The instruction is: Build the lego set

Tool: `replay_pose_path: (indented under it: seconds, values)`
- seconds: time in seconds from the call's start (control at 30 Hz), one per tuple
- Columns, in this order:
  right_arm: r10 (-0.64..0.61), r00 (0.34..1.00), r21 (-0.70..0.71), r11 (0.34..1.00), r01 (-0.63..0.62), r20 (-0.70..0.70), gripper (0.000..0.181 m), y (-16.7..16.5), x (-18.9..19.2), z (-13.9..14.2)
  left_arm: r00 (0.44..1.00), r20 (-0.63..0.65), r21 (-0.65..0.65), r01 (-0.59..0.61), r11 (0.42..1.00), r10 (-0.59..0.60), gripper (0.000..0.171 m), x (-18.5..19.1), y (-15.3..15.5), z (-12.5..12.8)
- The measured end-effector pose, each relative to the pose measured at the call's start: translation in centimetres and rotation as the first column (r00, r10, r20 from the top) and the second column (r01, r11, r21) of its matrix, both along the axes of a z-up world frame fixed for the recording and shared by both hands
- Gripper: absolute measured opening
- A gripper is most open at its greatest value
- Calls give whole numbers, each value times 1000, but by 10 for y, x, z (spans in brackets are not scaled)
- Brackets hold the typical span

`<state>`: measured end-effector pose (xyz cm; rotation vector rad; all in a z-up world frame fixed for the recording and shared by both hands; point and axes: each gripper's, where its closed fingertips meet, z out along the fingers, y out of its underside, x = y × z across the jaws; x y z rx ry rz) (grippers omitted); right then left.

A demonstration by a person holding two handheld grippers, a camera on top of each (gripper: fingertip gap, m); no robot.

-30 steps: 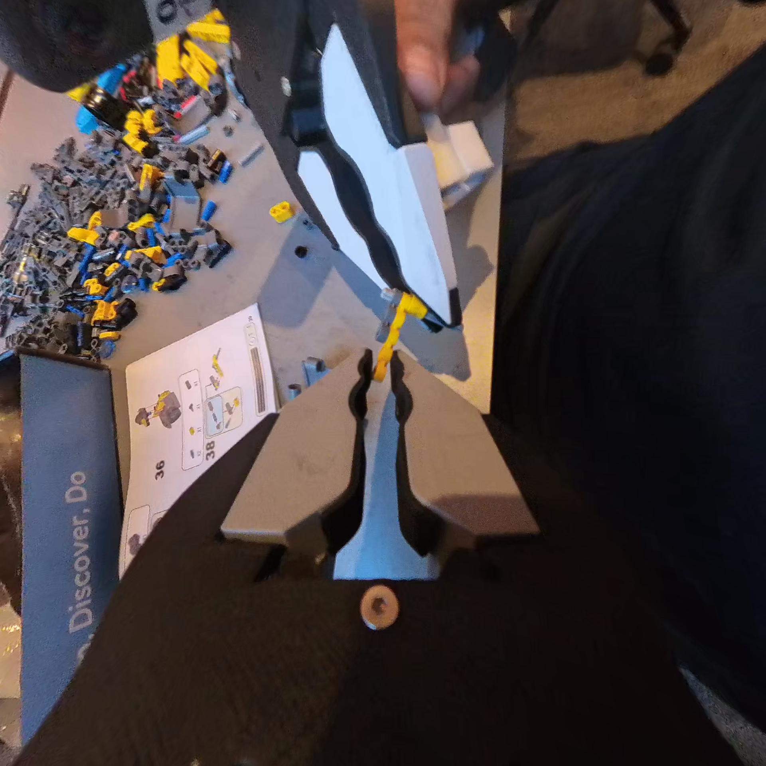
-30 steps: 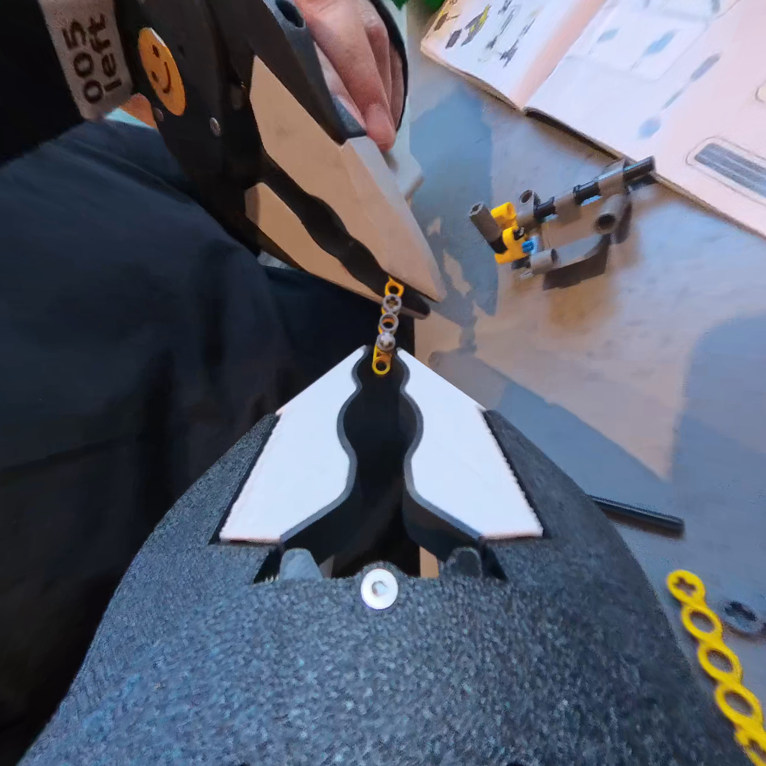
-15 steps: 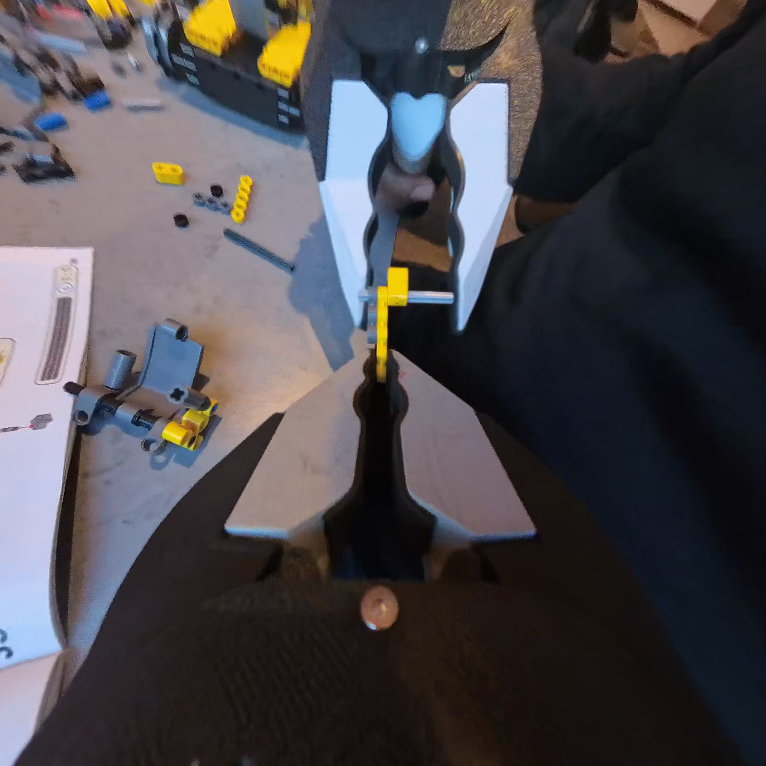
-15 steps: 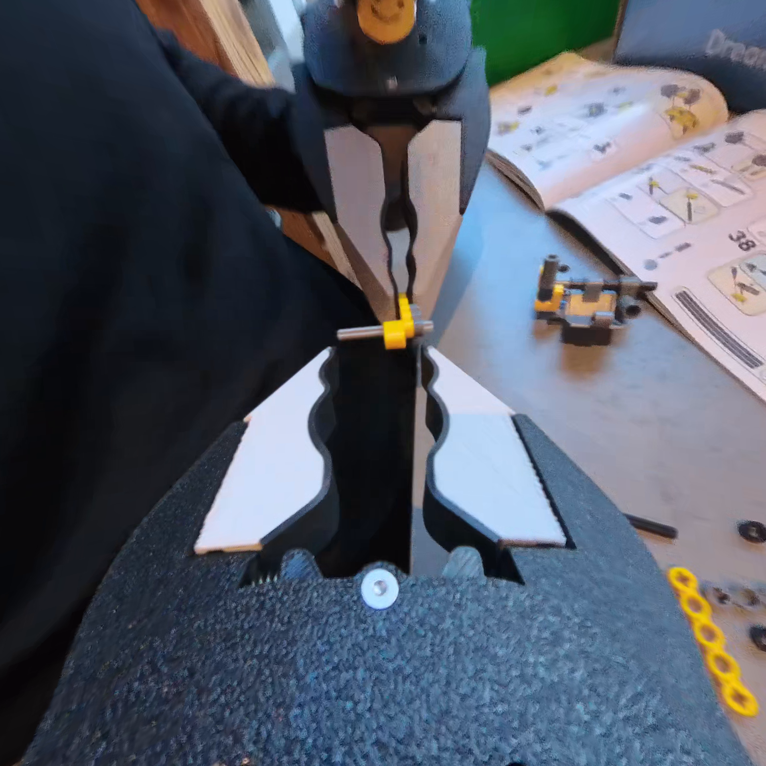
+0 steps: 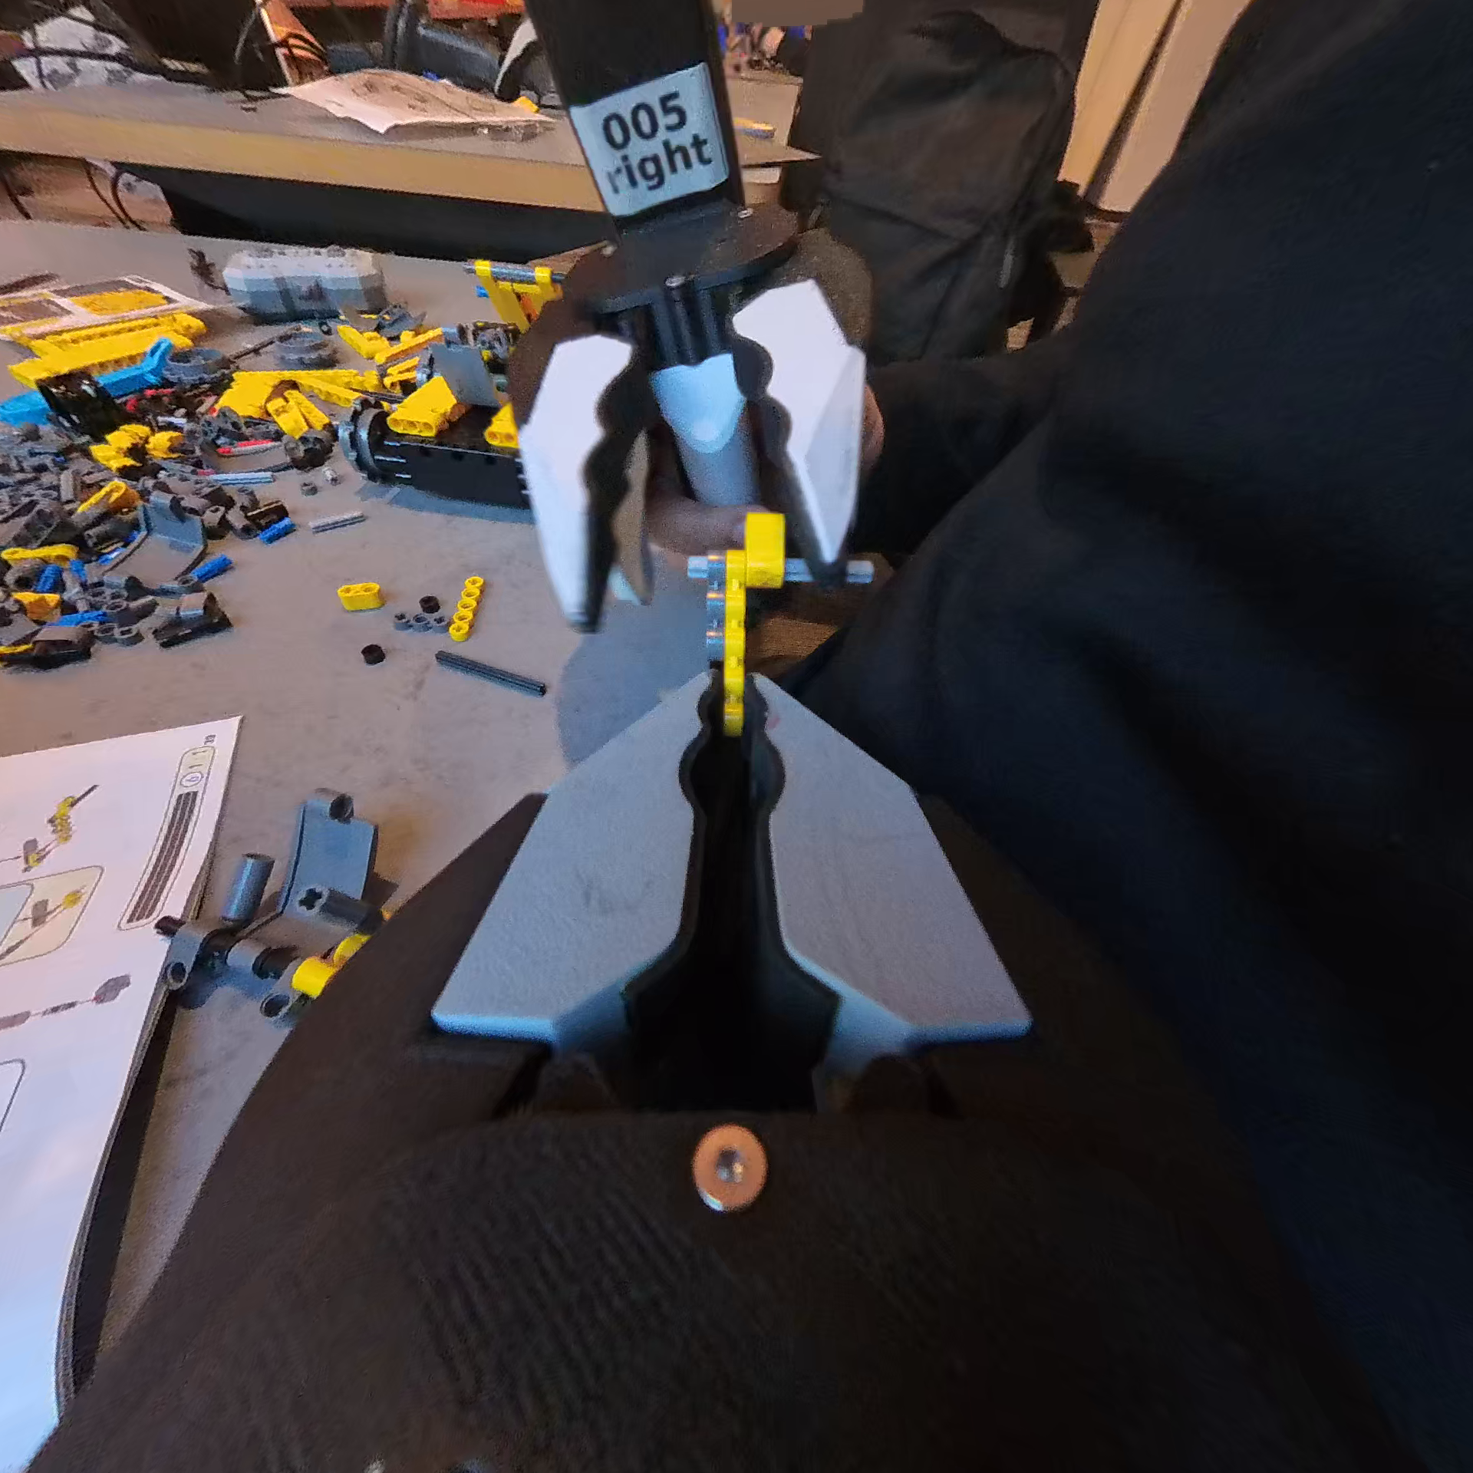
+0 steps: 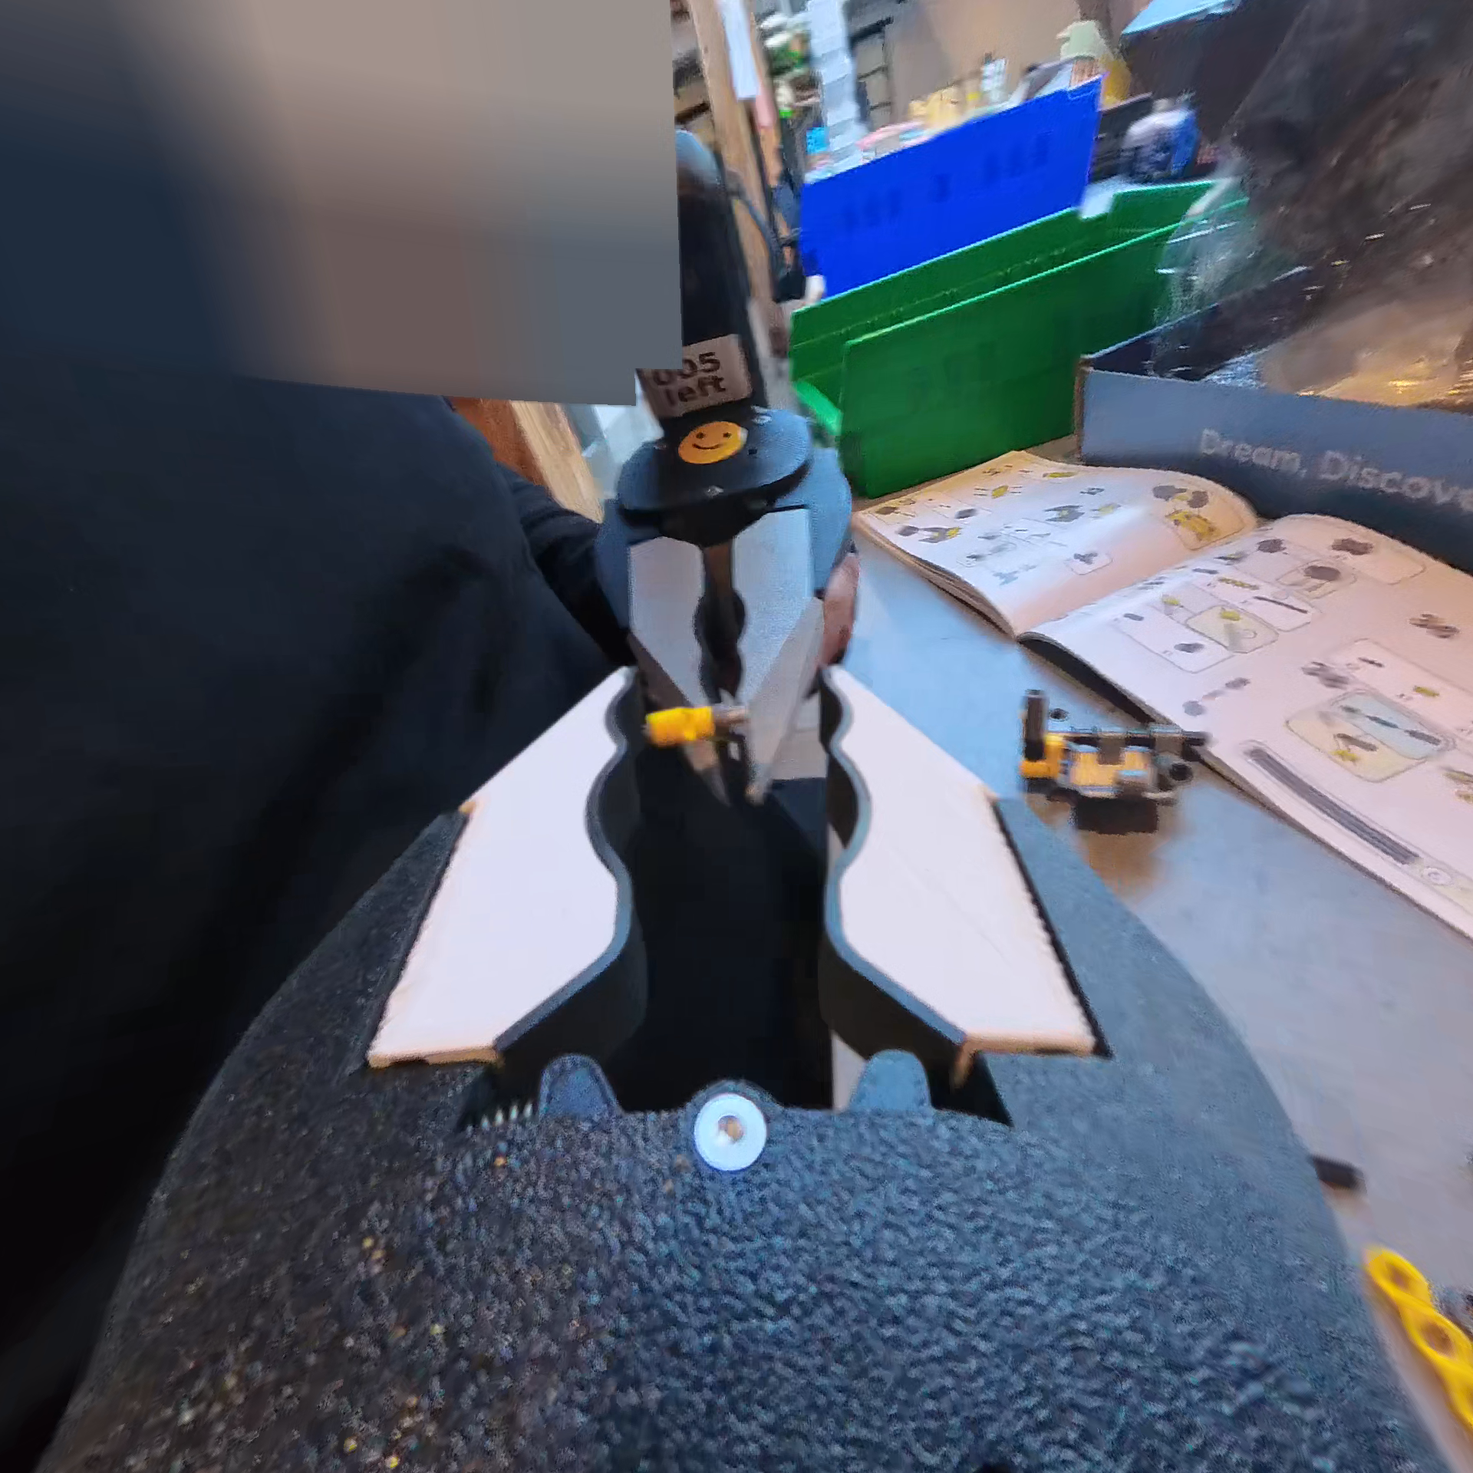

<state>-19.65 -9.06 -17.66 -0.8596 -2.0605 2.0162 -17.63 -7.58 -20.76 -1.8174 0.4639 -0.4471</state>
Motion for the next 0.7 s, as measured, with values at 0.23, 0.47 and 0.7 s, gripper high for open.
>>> replay_pose_path:
  seconds: [0.23, 0.47, 0.7]
  values:
    - [-5, 998, -6, 1000, 5, -59, 6, -10, 3, 9, 999, 11, -62, -38, 997, 39, 4, 1, 2, 0]
    - [-98, 995, -12, 995, 98, -24, 24, 1, -8, 2, 985, -75, -39, -158, 987, 155, 2, -15, 7, -10]
    - [-380, 913, 447, 849, 282, 147, 31, 62, -29, -59, 919, -267, -399, -379, 835, 290, 2, -66, 9, -66]
